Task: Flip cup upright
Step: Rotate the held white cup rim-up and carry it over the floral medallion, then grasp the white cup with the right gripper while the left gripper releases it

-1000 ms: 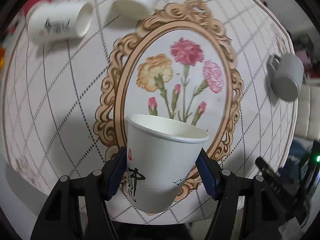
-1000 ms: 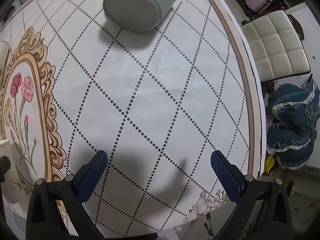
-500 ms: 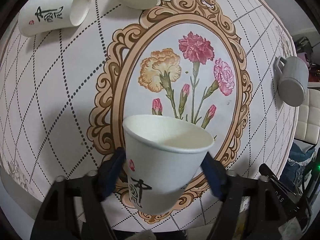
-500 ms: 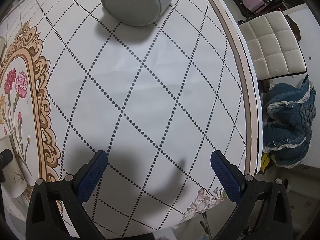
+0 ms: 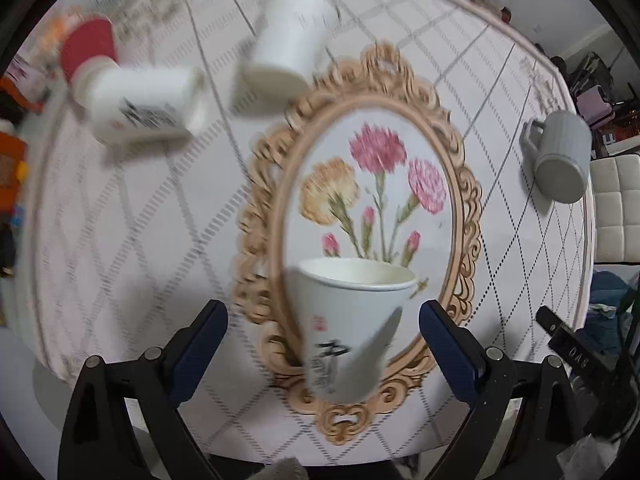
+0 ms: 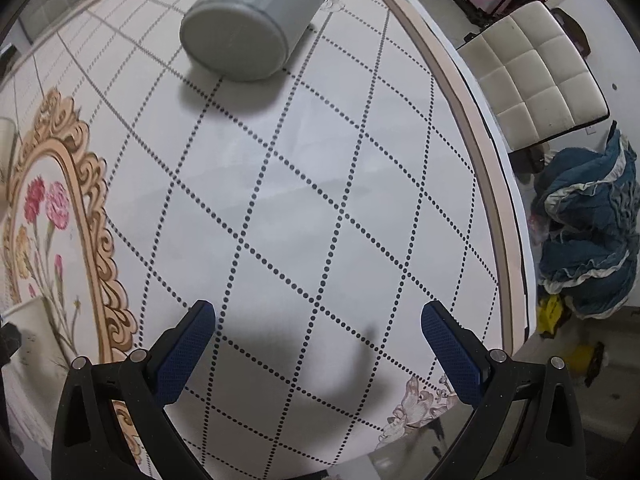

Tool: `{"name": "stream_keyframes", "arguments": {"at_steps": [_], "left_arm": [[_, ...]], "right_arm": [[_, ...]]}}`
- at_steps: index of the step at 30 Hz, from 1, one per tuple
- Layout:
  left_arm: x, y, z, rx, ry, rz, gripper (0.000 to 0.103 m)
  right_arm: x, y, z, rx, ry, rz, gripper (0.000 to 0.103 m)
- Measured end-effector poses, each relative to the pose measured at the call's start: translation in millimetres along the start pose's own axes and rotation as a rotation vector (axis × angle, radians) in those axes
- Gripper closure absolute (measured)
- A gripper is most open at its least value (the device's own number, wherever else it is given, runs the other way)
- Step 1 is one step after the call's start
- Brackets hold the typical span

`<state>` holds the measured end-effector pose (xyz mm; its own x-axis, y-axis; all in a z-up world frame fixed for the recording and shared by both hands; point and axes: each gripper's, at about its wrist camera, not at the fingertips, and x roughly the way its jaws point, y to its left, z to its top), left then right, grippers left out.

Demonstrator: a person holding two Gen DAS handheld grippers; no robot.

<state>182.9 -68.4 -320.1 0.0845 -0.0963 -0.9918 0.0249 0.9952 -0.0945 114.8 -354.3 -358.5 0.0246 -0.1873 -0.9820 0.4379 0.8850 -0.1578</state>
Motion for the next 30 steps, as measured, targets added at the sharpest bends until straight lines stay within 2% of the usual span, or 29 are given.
{"name": "stream_keyframes", "arguments": {"at_steps": [4, 5, 8, 11, 16, 20, 25, 30], "left_arm": [[-33, 22, -10, 0.049, -0.113, 0.108, 0.005], [-42, 33, -23, 0.058, -0.134, 0.141, 0.005], [-52, 53, -33, 0.057, -0.172, 0.229, 0.005], [-52, 72, -43, 0.038, -0.175, 0.277, 0.005], [-38, 108, -56, -0.02, -0.153, 0.291, 0.005], [-26, 121, -61, -0.041, -0.155, 0.307, 0.005], [-15, 135, -63, -0.028, -0.14, 0.306, 0.002], [-5, 142, -60, -0.006, -0.128, 0.296, 0.0]], "right_arm": [[-15, 3, -4, 0.003, -0.049, 0.063, 0.0], [-19, 7, -6, -0.001, -0.052, 0.076, 0.0], [-35, 24, -14, -0.04, -0.05, 0.122, 0.0], [-49, 54, -24, -0.101, -0.031, 0.163, 0.0], [-67, 117, -42, -0.228, -0.03, 0.193, 0.003], [-70, 159, -51, -0.289, -0.016, 0.201, 0.011], [-70, 190, -55, -0.321, -0.001, 0.193, 0.018], [-61, 208, -55, -0.33, 0.044, 0.191, 0.02]]}}
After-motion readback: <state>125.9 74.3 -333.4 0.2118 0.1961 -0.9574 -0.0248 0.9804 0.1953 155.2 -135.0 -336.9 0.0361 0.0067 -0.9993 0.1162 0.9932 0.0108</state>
